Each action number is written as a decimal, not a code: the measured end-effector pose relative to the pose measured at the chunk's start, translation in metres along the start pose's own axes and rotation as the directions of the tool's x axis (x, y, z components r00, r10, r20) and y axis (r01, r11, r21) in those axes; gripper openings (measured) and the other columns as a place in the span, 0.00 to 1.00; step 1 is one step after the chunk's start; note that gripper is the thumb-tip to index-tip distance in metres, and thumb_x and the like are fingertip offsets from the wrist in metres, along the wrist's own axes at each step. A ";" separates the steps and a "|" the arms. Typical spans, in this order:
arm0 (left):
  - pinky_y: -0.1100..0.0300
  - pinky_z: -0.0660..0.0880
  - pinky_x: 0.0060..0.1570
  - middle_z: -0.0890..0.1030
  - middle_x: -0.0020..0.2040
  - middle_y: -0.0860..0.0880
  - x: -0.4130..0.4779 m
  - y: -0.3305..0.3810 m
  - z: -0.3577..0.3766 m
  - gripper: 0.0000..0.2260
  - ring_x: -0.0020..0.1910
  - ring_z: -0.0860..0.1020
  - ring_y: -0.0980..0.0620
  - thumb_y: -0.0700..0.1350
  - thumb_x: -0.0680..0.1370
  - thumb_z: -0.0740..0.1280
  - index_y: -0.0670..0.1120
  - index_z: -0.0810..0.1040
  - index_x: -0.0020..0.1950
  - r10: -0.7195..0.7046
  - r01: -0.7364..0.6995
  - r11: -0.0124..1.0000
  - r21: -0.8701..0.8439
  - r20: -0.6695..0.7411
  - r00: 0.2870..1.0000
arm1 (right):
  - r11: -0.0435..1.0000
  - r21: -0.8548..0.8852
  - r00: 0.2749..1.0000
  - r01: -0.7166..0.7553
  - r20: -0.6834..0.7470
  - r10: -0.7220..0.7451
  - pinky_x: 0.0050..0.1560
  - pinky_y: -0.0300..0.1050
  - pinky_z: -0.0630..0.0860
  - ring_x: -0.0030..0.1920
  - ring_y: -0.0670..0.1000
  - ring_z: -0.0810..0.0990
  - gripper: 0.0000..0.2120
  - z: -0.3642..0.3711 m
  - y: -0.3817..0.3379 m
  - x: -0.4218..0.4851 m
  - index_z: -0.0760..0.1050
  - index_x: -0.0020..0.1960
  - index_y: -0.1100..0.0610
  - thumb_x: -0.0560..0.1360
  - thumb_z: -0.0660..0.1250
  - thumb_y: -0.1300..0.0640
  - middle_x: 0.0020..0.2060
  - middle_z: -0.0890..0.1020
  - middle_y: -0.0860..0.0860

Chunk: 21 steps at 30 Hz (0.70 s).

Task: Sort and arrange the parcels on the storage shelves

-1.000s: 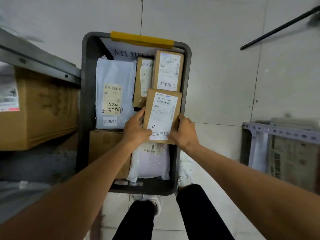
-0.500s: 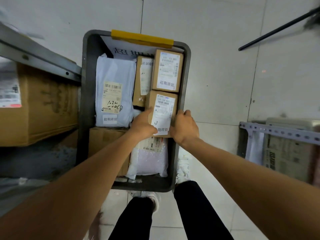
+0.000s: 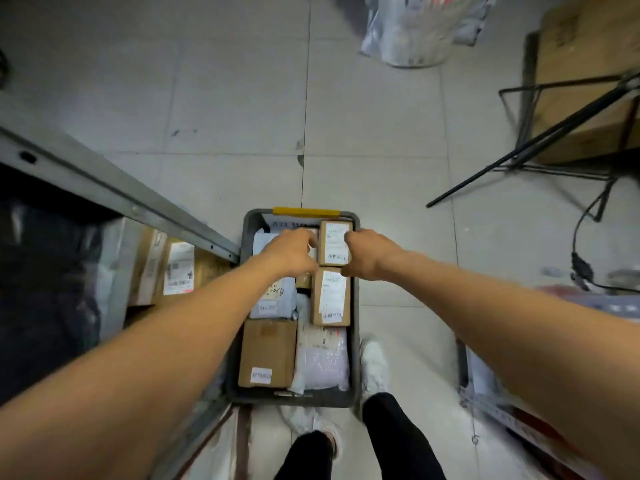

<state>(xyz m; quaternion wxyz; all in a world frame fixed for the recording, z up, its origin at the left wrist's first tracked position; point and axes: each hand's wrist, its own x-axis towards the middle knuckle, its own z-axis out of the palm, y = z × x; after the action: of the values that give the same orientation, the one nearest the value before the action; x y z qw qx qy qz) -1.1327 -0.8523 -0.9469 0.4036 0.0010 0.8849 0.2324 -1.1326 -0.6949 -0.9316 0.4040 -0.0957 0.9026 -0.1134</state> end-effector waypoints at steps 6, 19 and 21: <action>0.57 0.74 0.55 0.80 0.58 0.46 -0.120 0.106 -0.153 0.19 0.57 0.78 0.48 0.46 0.72 0.73 0.45 0.77 0.62 0.122 -0.082 0.971 0.224 -0.170 0.978 | 0.988 -0.145 0.986 0.049 -0.150 -0.071 0.56 0.49 0.75 0.61 0.59 0.75 0.27 -0.175 -0.045 -0.129 0.69 0.67 0.60 0.73 0.72 0.50 0.62 0.76 0.58; 0.53 0.77 0.55 0.81 0.57 0.47 -0.351 0.199 -0.292 0.16 0.54 0.79 0.47 0.48 0.71 0.74 0.48 0.80 0.57 0.004 0.054 0.995 0.079 -0.598 0.801 | 0.856 -0.461 0.852 0.235 -0.326 -0.409 0.46 0.46 0.74 0.54 0.59 0.77 0.27 -0.359 -0.142 -0.312 0.70 0.65 0.60 0.72 0.72 0.47 0.57 0.77 0.58; 0.52 0.77 0.57 0.81 0.57 0.47 -0.379 0.195 -0.292 0.17 0.55 0.79 0.46 0.49 0.72 0.74 0.47 0.80 0.58 -0.075 0.114 0.993 0.023 -0.623 0.778 | 0.823 -0.495 0.848 0.279 -0.275 -0.453 0.53 0.48 0.76 0.57 0.59 0.77 0.30 -0.361 -0.155 -0.324 0.69 0.68 0.59 0.72 0.72 0.46 0.59 0.77 0.58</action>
<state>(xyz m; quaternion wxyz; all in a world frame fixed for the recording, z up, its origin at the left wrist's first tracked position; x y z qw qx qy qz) -1.1219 -0.8699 -0.4311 0.1008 -0.1079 0.9738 0.1732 -1.1783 -0.7113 -0.4249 0.1587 -0.3348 0.9288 -0.0015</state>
